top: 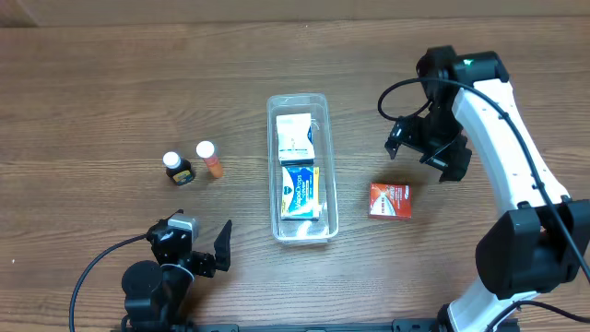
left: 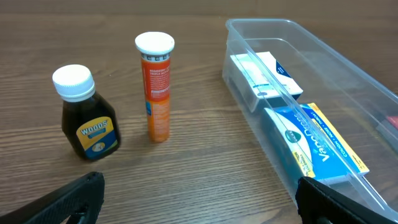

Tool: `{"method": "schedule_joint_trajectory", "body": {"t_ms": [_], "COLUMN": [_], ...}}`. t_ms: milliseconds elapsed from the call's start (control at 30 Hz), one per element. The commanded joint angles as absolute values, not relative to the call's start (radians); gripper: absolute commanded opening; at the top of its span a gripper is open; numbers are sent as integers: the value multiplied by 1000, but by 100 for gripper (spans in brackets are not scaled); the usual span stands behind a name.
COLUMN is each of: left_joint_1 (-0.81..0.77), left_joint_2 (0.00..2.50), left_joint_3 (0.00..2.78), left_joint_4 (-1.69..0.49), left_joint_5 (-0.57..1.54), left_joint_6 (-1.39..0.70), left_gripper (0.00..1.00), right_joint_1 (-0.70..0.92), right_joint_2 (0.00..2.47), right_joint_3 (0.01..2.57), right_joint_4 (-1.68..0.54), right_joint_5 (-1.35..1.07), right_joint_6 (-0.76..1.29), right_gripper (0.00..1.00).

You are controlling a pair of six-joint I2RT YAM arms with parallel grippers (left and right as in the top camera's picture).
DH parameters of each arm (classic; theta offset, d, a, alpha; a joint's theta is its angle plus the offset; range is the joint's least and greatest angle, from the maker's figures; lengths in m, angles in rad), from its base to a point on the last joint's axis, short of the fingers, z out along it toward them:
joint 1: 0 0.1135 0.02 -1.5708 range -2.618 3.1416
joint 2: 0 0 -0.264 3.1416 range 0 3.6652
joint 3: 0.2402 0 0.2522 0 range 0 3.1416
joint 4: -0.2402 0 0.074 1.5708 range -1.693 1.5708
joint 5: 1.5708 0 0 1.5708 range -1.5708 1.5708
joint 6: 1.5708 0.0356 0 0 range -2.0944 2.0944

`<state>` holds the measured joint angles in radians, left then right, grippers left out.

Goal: Pack container
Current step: 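Open the right gripper and move it toward the red box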

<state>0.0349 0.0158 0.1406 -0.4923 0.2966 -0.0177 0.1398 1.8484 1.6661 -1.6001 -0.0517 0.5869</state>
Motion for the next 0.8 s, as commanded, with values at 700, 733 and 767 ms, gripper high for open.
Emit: {"method": "schedule_joint_trajectory", "body": {"t_ms": [700, 733, 767], "left_joint_1": [39, 39, 39], "left_joint_2": [7, 7, 7], "left_joint_3": [138, 138, 138], "left_joint_4": [-489, -489, -489], "left_joint_5": [304, 304, 304], "left_joint_6": [-3, -3, -3], "left_gripper": [100, 100, 100], "right_joint_1": [163, 163, 163], "right_joint_2": [1327, 1349, 1370], "right_joint_3": [1153, 1117, 1093], "right_joint_4": [-1152, -1089, -1046], "right_joint_5": [-95, -144, -190], "right_joint_6": [1180, 1208, 1237], "right_gripper": [100, 100, 100]}}
